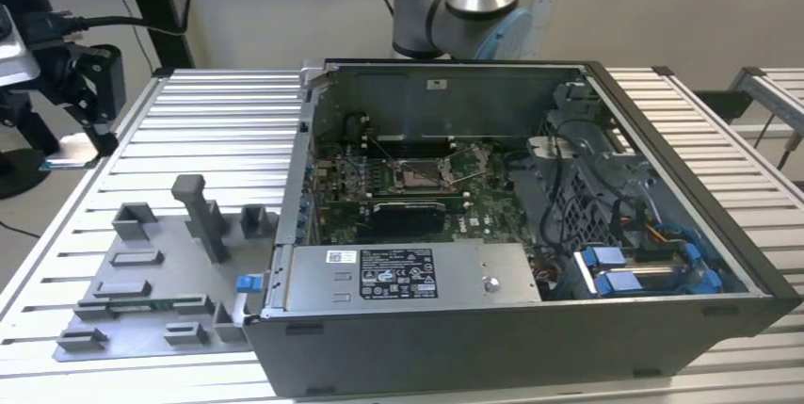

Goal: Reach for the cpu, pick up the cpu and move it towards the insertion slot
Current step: 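Pick up the cpu and move it towards the insertion slot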

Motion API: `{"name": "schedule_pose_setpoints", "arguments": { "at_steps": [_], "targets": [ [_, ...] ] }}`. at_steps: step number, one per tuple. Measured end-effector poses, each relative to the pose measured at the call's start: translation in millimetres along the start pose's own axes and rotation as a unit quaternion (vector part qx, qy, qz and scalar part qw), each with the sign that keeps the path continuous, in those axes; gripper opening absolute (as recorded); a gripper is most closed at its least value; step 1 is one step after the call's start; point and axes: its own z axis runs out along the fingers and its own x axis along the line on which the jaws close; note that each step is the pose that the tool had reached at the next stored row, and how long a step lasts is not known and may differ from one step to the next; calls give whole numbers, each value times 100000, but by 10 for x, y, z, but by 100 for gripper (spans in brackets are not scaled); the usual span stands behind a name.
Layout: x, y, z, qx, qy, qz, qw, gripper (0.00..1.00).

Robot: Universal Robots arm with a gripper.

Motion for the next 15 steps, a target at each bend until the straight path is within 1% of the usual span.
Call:
{"name": "schedule_pose_setpoints", "arguments": {
  "at_steps": [8,15],
  "targets": [
    [-176,-4,-3,-7,385,18,99999,0],
    [-313,-6,-6,-15,625,25,99998,0]
  ]
}}
